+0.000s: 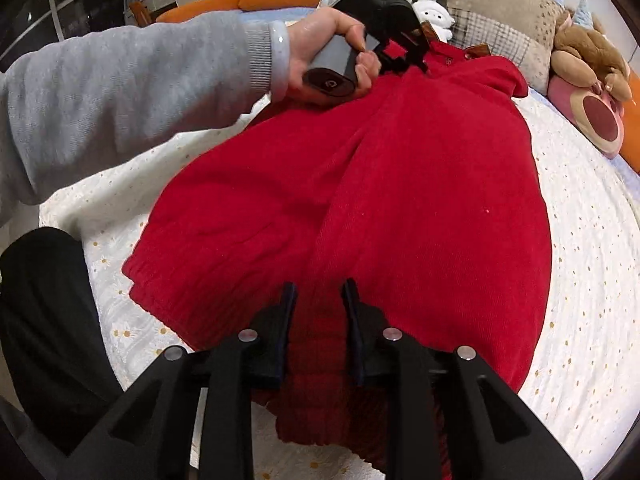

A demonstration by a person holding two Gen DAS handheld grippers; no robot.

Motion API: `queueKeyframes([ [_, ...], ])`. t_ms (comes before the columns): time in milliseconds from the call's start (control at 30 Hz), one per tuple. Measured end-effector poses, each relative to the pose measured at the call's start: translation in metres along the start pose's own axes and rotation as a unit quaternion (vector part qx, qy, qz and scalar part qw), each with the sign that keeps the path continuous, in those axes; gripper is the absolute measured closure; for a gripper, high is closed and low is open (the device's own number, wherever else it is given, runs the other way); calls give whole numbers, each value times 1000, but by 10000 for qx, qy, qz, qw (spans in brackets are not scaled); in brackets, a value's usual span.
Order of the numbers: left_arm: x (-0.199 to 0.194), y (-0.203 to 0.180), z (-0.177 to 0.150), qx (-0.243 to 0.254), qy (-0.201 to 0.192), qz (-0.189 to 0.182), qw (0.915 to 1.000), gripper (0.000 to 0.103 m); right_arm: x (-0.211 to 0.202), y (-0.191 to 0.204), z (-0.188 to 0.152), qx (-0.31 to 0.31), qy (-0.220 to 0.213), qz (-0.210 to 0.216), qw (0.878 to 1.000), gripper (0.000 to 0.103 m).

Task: Fold large clothes

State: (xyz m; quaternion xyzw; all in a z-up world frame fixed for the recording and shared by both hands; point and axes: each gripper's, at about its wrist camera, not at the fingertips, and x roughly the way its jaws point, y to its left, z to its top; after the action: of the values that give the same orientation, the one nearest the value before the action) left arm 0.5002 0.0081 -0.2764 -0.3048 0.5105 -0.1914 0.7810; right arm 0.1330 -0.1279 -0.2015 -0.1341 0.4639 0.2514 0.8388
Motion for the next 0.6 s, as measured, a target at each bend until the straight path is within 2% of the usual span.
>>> queueKeyframes([
  [33,-1,-4,0,68,7,64,10000,93,-1,3,1,-77,14,-49,10000,75],
  [67,-3,-11,1,170,61,103,9998,85,-4,4,1,-95,45,-72,9999,72],
  [100,-7,-17,2,248,114,70,9996,72,-7,3,1,-83,50,-52,9999,67],
  [133,-12,-23,2,324,132,34,9994,66,-13,0,0,-32,33,5,10000,65],
  [167,-20,-33,2,483,133,51,9987,56,-20,-4,0,47,8,87,10000,58],
  [200,-29,-44,0,674,113,141,9976,42,-33,-11,-2,185,-83,326,9993,42],
  [267,-42,-63,-4,954,105,276,9950,20,-57,-19,-9,379,-362,853,9950,24],
  [367,-56,-91,-8,1365,95,767,9876,19,-98,-42,-30,744,-897,1282,9849,26],
  [433,-68,-102,-13,1531,38,1146,9815,17,-110,-58,-39,939,-1123,1113,9829,35],
  [467,-71,-109,-15,1633,20,1489,9753,12,-113,-68,-44,1053,-1194,942,9827,46],
  [500,-72,-114,-18,1698,33,1916,9667,11,-111,-79,-46,1176,-1206,859,9820,52],
  [600,-73,-110,-27,1635,268,2209,9611,11,-97,-106,-55,1538,-1169,835,9776,59],
])
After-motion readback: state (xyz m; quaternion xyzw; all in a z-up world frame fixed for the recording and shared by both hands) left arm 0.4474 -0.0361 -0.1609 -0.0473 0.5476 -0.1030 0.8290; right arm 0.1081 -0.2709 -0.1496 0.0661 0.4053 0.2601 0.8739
